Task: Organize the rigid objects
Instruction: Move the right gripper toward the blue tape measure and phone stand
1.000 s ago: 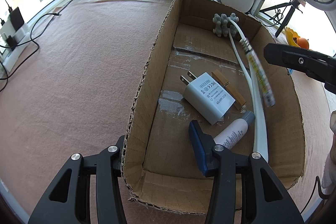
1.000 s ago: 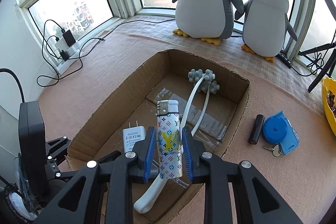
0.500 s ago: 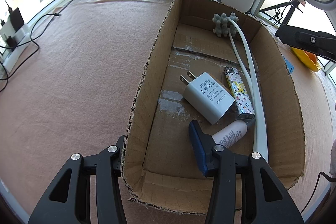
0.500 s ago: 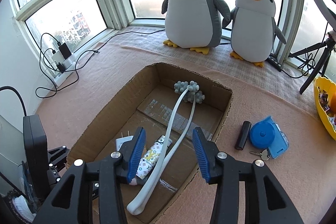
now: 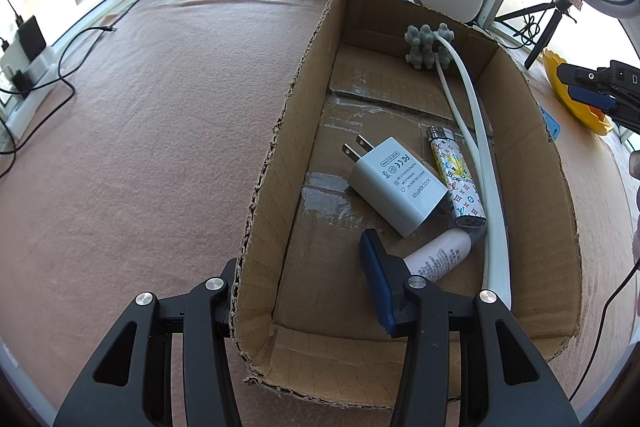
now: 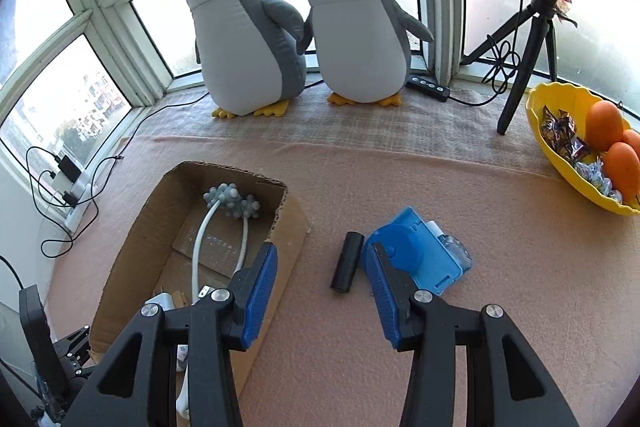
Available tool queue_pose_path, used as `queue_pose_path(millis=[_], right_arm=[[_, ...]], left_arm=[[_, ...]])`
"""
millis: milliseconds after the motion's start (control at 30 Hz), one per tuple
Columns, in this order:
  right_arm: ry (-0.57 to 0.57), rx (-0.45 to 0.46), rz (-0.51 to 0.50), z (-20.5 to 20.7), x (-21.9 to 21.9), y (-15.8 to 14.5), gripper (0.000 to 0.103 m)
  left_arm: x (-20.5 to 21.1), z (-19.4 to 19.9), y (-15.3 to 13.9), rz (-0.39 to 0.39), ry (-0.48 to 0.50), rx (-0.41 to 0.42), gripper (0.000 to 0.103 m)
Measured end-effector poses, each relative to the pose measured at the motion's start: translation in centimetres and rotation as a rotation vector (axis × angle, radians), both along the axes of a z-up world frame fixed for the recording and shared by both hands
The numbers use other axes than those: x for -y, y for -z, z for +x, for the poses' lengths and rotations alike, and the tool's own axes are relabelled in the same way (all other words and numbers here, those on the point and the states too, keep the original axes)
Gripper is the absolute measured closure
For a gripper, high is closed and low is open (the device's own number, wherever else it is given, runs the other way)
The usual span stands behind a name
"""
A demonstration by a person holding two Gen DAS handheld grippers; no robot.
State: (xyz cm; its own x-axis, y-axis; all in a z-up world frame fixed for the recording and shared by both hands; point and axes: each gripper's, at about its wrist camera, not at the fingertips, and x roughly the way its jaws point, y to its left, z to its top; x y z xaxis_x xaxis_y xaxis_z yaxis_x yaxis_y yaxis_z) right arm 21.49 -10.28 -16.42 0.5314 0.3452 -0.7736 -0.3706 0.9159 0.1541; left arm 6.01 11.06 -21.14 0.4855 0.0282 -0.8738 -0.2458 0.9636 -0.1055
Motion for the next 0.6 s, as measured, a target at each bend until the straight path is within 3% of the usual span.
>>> queue_pose_path(millis=[333,600], right_arm=[[0.090,-0.082,0.016,4.7,2.8,2.1,0.061],[0.113,-0.115,-0.018,8.5,2.6,3.8,0.073]], left_arm=[[0.0,-0.1,0.0,0.005,0.005,-0.001,0.057],[0.1,0.0,0.0,0.010,0.006,-0.008,0.056]])
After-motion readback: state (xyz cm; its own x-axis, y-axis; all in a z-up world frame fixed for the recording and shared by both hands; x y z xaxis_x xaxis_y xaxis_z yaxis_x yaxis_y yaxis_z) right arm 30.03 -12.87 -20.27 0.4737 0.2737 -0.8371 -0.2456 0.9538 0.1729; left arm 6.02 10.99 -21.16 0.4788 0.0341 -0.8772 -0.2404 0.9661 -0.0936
